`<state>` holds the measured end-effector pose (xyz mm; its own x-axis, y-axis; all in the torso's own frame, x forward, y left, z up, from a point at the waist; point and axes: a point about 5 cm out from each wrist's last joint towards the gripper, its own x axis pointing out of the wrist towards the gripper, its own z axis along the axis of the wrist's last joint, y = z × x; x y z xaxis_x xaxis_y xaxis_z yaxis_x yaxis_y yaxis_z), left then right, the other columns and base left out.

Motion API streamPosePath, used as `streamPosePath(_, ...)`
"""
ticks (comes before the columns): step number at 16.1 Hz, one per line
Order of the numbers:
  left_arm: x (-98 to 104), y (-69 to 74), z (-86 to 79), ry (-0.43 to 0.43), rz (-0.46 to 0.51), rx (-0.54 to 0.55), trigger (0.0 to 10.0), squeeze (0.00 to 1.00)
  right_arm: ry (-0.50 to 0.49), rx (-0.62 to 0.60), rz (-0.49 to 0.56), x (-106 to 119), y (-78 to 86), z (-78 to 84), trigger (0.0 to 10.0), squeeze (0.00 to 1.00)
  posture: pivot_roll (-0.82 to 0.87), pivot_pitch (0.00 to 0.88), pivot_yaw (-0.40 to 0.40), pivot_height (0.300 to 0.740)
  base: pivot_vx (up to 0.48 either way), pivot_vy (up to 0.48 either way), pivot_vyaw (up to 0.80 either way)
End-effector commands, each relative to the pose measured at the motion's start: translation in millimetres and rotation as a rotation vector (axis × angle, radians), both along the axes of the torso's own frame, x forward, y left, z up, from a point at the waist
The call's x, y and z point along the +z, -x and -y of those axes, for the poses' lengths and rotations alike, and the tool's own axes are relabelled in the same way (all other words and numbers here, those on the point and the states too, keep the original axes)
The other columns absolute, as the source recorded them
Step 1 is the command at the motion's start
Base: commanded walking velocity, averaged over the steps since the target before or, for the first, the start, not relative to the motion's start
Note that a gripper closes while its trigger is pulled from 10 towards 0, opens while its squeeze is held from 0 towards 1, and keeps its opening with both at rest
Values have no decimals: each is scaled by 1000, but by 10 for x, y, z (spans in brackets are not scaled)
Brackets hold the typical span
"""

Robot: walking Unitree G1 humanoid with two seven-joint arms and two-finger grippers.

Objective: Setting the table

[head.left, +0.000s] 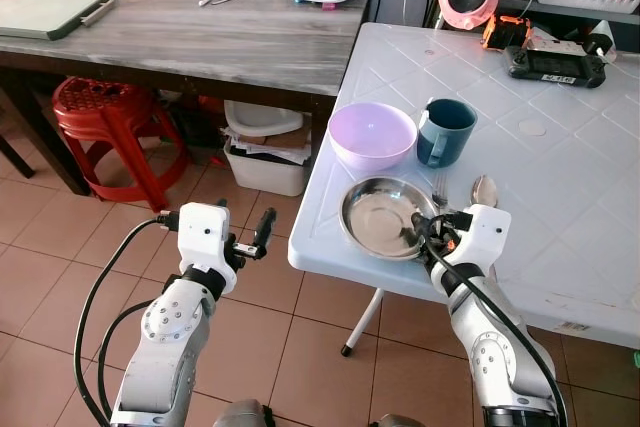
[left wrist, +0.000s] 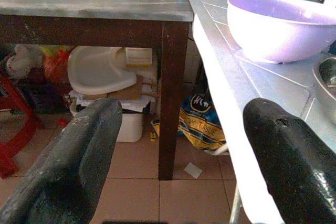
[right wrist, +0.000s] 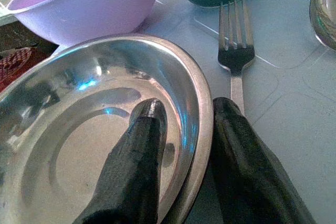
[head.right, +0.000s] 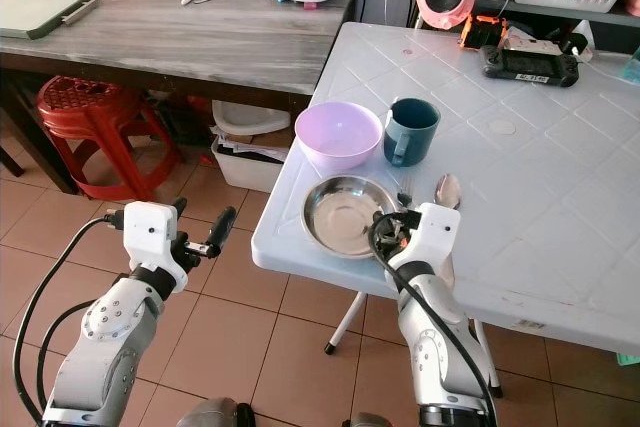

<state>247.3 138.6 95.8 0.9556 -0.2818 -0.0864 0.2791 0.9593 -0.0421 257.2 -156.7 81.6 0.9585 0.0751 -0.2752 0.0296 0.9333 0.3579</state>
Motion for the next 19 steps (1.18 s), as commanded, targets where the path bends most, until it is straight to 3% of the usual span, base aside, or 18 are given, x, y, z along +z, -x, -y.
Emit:
streamPosePath(1, 38, -11, 6, -7, 17, -4, 10000, 0, -22, 0, -82, -134, 50, -14, 0, 0, 28, 13, 5, 740, 0, 0, 0)
streamPosePath(10, 37, -15, 11, -5, 17, -1, 10000, 0, -59, -68, -161, -181, 46, 23, 0, 0, 27, 9, 8, 740, 0, 0, 0)
streamPosePath(16, -19, -39, 23, 13, -5, 5, 10000, 0, -140, -69, -58, -4, -58, -27, 0, 0, 11, 0, 10, 740, 0, 0, 0)
streamPosePath(19, -31, -64, 51, 13, -6, -1, 10000, 0, -136, -88, -55, 2, -90, 23, 0, 0, 4, 0, 9, 740, 0, 480, 0)
